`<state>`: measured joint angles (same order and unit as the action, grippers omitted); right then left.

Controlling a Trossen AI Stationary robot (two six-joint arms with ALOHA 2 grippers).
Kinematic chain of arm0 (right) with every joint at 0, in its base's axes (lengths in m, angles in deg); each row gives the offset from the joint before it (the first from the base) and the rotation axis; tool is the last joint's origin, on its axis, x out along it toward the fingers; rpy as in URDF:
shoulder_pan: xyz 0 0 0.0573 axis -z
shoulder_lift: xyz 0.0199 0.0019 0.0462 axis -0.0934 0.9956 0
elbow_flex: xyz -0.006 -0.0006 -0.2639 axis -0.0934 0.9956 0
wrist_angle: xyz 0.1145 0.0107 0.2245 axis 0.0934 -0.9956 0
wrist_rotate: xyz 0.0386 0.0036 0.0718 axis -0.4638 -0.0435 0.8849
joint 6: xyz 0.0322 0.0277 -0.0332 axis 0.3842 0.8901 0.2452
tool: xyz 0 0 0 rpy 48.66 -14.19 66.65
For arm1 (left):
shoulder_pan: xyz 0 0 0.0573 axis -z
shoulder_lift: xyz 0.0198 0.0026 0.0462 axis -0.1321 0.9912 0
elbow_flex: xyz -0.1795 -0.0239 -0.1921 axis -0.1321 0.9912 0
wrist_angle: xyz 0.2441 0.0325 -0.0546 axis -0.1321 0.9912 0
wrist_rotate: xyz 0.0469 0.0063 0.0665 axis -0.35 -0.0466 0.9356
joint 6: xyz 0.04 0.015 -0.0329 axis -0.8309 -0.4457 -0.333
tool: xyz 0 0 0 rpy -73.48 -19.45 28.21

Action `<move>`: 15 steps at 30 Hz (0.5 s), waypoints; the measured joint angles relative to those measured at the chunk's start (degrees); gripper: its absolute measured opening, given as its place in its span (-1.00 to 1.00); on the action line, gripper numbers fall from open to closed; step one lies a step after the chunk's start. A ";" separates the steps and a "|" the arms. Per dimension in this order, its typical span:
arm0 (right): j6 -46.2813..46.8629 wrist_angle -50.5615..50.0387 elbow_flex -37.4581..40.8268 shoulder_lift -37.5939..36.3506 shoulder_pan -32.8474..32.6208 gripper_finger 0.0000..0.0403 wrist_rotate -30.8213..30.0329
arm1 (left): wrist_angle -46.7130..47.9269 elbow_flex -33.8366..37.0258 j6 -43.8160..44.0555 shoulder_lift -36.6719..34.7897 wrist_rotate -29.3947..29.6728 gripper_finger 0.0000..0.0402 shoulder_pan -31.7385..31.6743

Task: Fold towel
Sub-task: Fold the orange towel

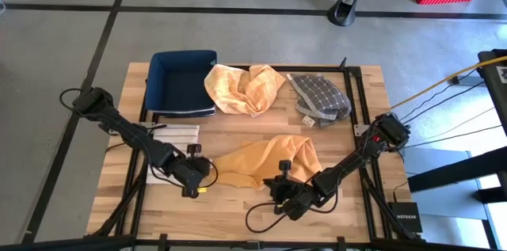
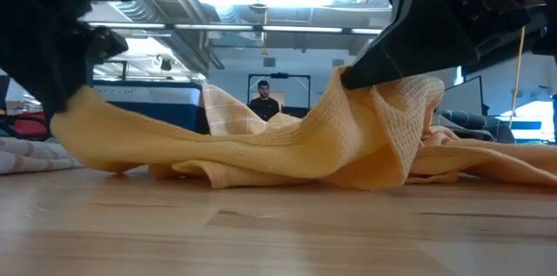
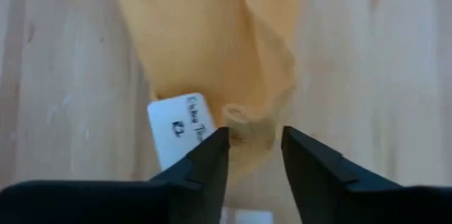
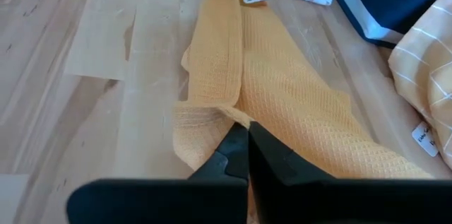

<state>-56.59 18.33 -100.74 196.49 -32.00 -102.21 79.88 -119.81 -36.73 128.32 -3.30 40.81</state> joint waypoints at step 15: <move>0.02 0.00 0.00 0.00 -0.08 -0.97 0.02 | -7.05 1.69 -3.50 7.86 0.83 -0.26 -0.01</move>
<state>-56.57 18.33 -100.74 196.49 -32.08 -102.19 72.83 -118.11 -40.23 136.18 -2.48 40.80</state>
